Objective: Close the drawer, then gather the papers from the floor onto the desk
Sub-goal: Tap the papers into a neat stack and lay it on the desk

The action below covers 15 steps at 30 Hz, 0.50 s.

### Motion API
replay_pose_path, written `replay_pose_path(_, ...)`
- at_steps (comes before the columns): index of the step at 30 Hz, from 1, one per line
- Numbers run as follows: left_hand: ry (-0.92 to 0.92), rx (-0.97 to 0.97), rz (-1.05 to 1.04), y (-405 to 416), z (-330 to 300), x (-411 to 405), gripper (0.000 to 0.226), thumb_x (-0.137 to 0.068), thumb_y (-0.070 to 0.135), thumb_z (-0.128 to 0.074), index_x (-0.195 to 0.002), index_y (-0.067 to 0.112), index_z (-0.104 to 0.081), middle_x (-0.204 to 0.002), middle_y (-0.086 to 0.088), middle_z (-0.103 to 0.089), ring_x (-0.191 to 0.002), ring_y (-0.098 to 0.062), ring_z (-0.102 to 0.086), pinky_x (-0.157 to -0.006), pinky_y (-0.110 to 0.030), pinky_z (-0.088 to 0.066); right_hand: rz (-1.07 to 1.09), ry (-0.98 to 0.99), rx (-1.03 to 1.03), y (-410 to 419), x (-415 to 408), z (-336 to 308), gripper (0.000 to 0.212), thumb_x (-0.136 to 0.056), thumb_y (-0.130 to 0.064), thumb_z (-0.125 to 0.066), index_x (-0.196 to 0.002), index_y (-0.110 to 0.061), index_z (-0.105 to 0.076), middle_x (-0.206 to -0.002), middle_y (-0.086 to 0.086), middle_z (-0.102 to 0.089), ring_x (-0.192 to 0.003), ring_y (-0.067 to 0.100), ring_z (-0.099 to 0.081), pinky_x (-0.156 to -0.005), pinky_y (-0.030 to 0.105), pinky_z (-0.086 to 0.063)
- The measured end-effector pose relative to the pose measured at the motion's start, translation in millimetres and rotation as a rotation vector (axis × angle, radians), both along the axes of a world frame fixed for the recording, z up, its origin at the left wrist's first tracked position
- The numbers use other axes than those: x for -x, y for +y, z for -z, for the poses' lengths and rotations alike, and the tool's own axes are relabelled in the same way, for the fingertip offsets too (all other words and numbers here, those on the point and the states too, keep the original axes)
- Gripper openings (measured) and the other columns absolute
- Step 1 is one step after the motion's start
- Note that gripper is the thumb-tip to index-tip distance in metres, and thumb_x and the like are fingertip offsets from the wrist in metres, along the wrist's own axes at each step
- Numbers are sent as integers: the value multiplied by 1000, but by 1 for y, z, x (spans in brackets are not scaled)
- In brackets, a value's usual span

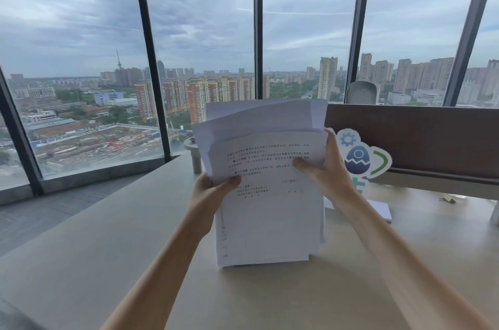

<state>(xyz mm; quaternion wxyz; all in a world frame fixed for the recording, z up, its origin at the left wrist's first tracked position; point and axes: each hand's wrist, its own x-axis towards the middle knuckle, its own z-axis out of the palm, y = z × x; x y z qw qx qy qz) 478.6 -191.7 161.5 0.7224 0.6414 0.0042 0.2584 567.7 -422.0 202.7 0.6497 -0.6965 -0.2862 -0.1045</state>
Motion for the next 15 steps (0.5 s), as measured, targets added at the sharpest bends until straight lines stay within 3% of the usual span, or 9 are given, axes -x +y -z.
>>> replay_pose_path(5,4,14,-20,-3,-10,-5,48,-71,11,-68,-118,6,-66,-111,-19,-74,-100,-36,-70,-88,-51,-56,45,-29,0,1,1,-8,72,-79,-23,-78,-133,-47,-37,-120,-9,-65,-110,17,-65,-97,53,-53)
replay_pose_path(9,65,25,-19,-3,0,-9,43,-67,10,-57,-108,8,-69,-106,-20,-73,-97,-33,-67,-91,-52,-52,27,64,-36,3,-3,1,87,-77,-24,-80,-145,-42,-29,-126,-11,-63,-113,12,-64,-100,48,-51)
replay_pose_path(12,102,16,-35,-2,15,-9,32,-72,14,-61,-101,10,-73,-102,-12,-75,-98,-31,-67,-90,-46,-51,-36,176,-65,3,-6,17,72,-80,-18,-80,-139,-28,-41,-118,-7,-69,-105,11,-69,-93,42,-57)
replay_pose_path(15,99,-3,-57,0,29,-9,22,-87,15,-67,-108,9,-73,-105,-11,-77,-96,-29,-72,-83,-40,-57,-87,225,-52,2,-6,36,46,-85,-12,-74,-128,-19,-58,-110,-5,-75,-103,17,-72,-80,30,-59)
